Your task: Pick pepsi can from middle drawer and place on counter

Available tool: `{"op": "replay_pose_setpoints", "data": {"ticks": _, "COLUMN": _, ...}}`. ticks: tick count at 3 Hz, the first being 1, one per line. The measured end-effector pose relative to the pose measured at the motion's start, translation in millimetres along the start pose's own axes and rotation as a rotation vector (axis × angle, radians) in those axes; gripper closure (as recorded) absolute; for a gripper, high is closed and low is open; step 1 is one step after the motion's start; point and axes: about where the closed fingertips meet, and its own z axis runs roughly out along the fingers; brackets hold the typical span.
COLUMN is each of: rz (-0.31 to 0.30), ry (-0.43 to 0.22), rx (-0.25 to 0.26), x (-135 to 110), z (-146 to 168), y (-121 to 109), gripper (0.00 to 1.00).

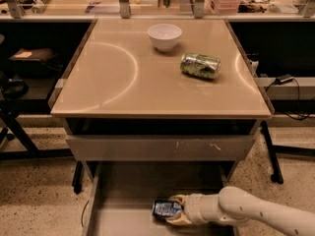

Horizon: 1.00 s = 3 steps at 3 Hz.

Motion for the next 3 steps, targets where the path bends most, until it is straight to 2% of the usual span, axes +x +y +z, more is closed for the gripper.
{"op": "replay_pose_setpoints", "data": {"ticks": 1, "rz": -0.034, "ry": -0.061, "rx": 0.004, "x": -25, "z": -28, "y": -1, "gripper": 1.0}}
{"op": "replay_pose_setpoints", "data": {"ticks": 2, "rz": -0.101, "ry": -0.117, "rx": 0.038, "x": -59, "z": -77, "y": 4, "gripper": 1.0}}
{"op": "replay_pose_setpoints", "data": {"ticks": 3, "rz": -0.149, "ry": -0.139, "rx": 0.093, "x": -89, "z": -134, "y": -3, "gripper": 1.0}}
